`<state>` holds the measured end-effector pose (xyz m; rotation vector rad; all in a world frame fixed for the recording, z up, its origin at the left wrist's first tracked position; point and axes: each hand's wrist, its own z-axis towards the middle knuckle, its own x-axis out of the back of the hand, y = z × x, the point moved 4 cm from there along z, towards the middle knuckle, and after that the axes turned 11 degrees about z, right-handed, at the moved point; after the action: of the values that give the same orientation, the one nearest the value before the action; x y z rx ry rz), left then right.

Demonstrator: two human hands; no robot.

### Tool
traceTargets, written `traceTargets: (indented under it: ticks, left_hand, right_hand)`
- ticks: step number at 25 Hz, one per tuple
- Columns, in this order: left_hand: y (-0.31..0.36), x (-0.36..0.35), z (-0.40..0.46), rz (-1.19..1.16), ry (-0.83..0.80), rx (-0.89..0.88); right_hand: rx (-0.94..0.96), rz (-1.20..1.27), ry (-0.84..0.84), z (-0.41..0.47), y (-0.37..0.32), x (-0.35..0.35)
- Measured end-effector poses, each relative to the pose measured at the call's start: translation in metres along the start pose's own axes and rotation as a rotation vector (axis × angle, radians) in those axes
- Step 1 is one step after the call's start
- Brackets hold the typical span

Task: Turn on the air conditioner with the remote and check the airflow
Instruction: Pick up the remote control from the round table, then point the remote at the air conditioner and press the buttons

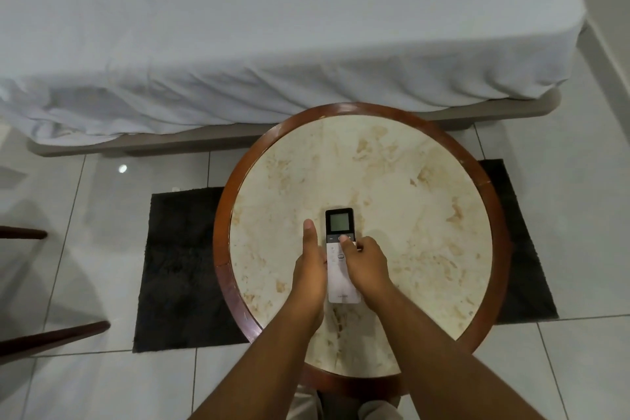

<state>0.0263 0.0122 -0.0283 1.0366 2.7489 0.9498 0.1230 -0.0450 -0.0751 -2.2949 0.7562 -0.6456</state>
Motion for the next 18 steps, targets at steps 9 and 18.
traceTargets:
  ticks: [9,18]
  left_hand:
    - [0.116,-0.002,-0.139,0.203,-0.087,-0.300]
    - [0.319,-0.043,-0.306,0.755,0.010,-1.042]
  right_hand:
    - [0.169,0.189,0.076,-0.091,-0.133,0.105]
    - [0.500,0.439,0.412,-0.250,-0.314,0.301]
